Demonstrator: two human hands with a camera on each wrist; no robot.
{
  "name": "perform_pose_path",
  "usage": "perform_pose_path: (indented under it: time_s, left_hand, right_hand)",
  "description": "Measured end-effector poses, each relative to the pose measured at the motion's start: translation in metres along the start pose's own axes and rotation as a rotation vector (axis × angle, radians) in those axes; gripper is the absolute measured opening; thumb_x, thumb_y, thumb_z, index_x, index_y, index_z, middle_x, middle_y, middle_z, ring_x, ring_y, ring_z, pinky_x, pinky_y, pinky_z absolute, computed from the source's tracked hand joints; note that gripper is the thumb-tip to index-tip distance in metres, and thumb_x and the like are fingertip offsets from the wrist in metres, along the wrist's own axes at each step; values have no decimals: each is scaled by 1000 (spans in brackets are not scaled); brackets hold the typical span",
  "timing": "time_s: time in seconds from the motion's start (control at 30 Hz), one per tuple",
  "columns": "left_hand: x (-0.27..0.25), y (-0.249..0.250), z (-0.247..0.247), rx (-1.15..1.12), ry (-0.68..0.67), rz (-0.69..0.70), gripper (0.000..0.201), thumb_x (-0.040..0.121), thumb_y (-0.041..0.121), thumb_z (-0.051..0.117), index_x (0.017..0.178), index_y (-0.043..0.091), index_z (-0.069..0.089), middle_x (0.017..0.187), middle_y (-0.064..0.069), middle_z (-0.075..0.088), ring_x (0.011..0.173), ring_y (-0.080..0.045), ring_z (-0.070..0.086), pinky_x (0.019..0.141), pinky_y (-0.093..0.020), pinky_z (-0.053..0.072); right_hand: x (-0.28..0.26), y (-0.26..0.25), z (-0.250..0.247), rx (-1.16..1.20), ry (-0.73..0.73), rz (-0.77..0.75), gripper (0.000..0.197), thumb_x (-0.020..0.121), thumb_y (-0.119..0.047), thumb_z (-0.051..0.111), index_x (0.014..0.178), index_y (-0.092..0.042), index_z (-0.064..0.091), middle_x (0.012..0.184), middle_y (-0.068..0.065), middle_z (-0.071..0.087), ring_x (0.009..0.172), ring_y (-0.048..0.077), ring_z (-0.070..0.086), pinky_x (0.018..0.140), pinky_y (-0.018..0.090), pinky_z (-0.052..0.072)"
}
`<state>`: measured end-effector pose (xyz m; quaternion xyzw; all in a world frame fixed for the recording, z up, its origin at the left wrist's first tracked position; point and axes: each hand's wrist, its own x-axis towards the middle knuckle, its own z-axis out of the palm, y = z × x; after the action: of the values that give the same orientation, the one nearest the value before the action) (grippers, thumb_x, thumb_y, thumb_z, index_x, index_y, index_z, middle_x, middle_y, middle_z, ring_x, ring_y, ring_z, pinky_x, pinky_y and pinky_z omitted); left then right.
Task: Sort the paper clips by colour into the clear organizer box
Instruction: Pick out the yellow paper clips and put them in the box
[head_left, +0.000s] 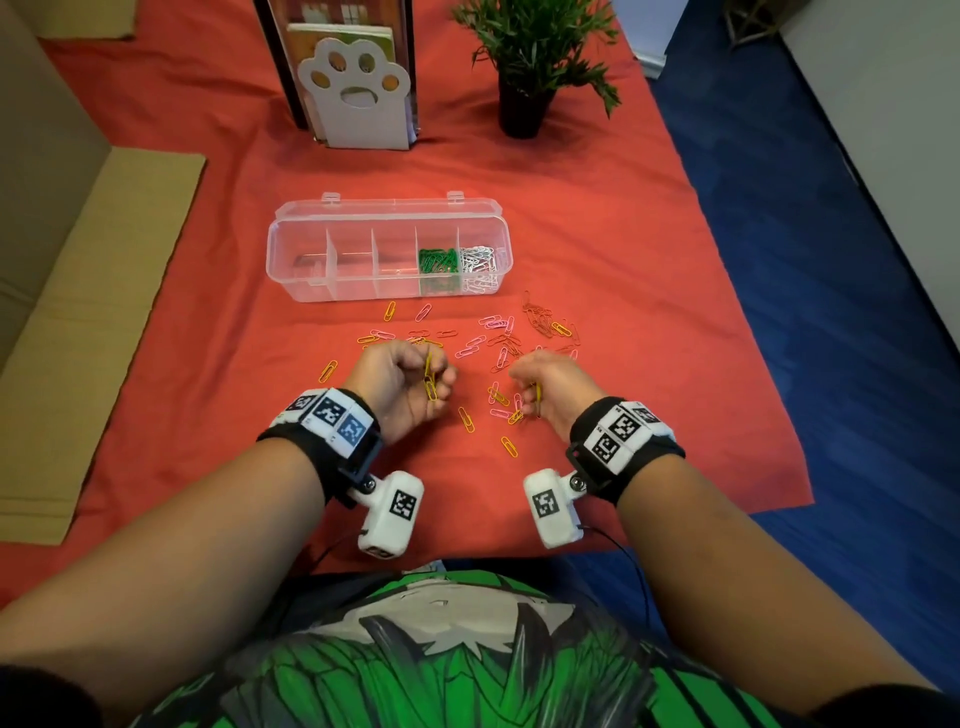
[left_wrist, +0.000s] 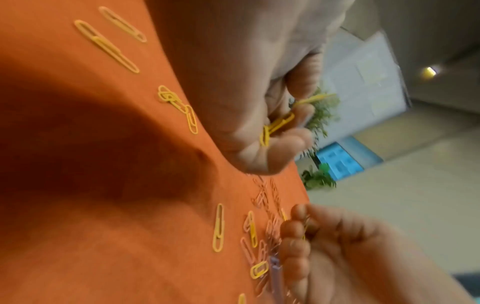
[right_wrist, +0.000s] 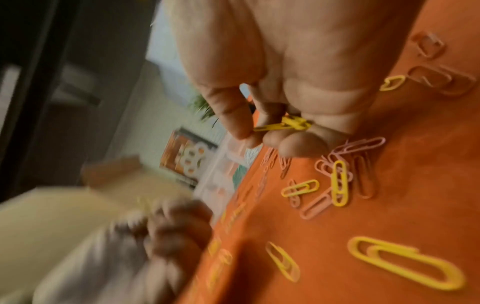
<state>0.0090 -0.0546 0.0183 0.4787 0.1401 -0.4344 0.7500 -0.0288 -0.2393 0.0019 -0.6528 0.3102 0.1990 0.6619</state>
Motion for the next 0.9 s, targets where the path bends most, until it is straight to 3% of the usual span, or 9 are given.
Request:
perform_pose_path:
  time_s: [0.07,0.13,0.23,0.33,0.47,0.57,0.7,0.77,0.9]
  left_hand:
    - [-2,4,-4,-91,-20,1,25,55,15,35,63,7,56,66,-12,61,53,-20,56,54,-24,50]
    - [-4,6,-5,-90,26,6,26,54,11,35,65,6,58,66,-11,62,52,-18,58,55,-25,53]
    - [1,5,-9,93,258,30,19,73,10,36,62,14,51,49,3,48,39,-9,42,42,-15,39]
    - [9,3,-23,421,525,134,25,82,25,49,58,19,51,37,9,33,37,-12,29,39,-15,25]
    - [1,4,-44,979,693,261,20,82,30,63,66,18,60,62,-2,56,61,-22,52,63,-27,40]
    - [-10,3,-50,1262,679,261,13,80,25,67,91,19,70,80,-3,65,79,-22,60,69,-24,41]
    - [-8,-5,-53,1456,499,297,31,83,25,64,114,27,66,117,-4,68,110,-23,61,93,-26,44]
    - [-5,-8,-51,1542,458,292,32,84,27,62,116,29,64,119,-6,65,111,-25,60,96,-30,45]
    - [-2,-8,-48,1598,488,349,20,84,25,60,103,20,66,109,-9,65,102,-29,60,89,-35,48]
  right_hand:
    - [1,-1,5,-419,46,-58,15,87,-9,52,75,-17,52,73,1,53,59,16,47,55,25,39]
    - [0,-1,11,-752,90,-122,10,87,-10,48,81,-15,54,85,3,55,79,20,52,70,25,39]
    - [-2,4,18,-1090,150,-214,25,88,-17,46,108,-5,54,113,13,50,107,28,51,92,32,42]
    - [-2,12,23,-1248,155,-287,34,85,-16,51,117,-5,48,120,13,45,113,31,47,96,36,42]
    - [0,10,28,-1164,110,-286,25,88,-14,49,111,-5,51,118,14,45,109,30,49,94,33,42]
    - [-4,-3,32,-1010,15,-247,9,91,-13,46,98,-12,52,114,14,56,104,28,54,81,25,37]
    - [-8,-6,43,-1062,-64,-198,22,91,-10,42,110,-6,54,116,13,61,107,29,57,78,24,40]
    - [-9,-1,50,-1174,-32,-212,24,90,-12,43,110,-3,53,116,17,60,108,32,57,82,28,44]
    - [-16,13,58,-1339,11,-301,33,88,-15,51,117,0,48,120,21,55,111,35,55,90,36,46]
